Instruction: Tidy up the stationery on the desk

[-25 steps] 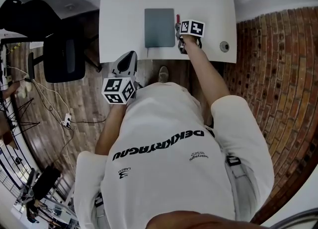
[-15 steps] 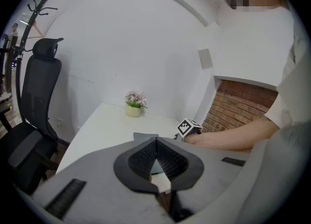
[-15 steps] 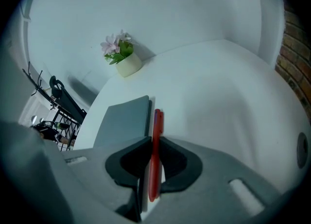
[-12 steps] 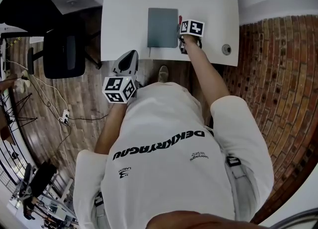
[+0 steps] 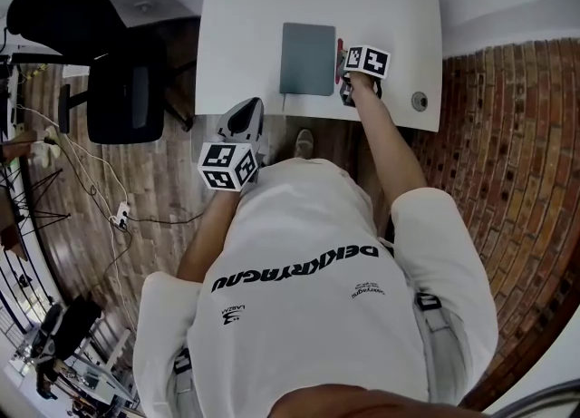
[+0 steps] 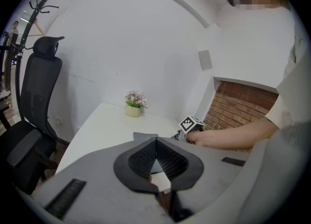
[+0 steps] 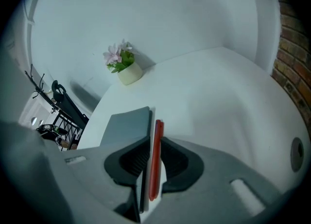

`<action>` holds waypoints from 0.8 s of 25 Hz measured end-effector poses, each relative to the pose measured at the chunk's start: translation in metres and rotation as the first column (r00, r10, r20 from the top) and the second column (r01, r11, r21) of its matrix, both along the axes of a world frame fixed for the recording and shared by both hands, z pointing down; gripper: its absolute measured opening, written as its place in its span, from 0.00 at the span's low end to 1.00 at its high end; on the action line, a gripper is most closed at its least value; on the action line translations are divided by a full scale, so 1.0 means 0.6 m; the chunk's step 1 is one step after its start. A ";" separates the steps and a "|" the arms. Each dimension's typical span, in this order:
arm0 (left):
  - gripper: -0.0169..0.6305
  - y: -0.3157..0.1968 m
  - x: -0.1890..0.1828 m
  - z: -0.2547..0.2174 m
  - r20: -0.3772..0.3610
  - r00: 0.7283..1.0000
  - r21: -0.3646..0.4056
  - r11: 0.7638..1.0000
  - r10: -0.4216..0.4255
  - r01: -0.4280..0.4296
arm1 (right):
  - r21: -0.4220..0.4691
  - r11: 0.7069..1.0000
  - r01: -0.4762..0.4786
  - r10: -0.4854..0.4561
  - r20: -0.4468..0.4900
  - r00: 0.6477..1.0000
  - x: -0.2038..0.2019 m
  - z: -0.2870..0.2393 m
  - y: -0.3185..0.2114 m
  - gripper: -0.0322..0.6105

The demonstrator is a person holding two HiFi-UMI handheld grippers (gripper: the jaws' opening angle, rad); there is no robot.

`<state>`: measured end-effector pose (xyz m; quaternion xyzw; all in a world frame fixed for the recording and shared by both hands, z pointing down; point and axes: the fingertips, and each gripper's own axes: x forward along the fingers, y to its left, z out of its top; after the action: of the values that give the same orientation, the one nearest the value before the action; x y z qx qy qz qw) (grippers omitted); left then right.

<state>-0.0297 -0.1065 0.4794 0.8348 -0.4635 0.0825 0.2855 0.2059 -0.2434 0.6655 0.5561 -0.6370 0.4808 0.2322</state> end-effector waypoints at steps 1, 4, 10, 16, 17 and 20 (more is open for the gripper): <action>0.02 0.002 0.000 -0.001 0.000 1.000 0.001 1.000 0.002 -0.002 | 0.015 1.000 0.001 -0.001 -0.004 1.000 0.003 -0.010 0.000 0.16; 0.02 0.004 -0.004 -0.005 0.003 1.000 0.012 1.000 0.011 -0.011 | 0.084 0.996 0.009 -0.008 -0.007 1.000 0.003 -0.051 -0.001 0.16; 0.02 0.015 -0.015 -0.018 0.009 1.000 0.036 0.999 0.019 -0.020 | 0.230 0.973 -0.020 0.003 0.076 0.997 -0.030 -0.143 0.027 0.15; 0.02 0.016 -0.027 -0.032 0.021 0.999 0.071 0.997 0.039 -0.041 | 0.393 0.919 -0.027 -0.013 0.098 0.995 -0.087 -0.242 0.055 0.11; 0.02 0.015 -0.026 -0.035 0.023 0.999 0.080 0.996 0.043 -0.044 | 0.424 0.906 -0.013 -0.028 0.091 0.995 -0.097 -0.260 0.060 0.11; 0.02 0.018 -0.022 -0.040 0.030 0.998 0.096 0.994 0.056 -0.059 | 0.510 0.860 0.029 -0.057 0.040 0.998 -0.119 -0.308 0.084 0.05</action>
<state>-0.0427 -0.0956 0.4555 0.8594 -0.4466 0.0797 0.2359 0.1343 -0.1932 0.4808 0.5702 -0.7595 0.3052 0.0706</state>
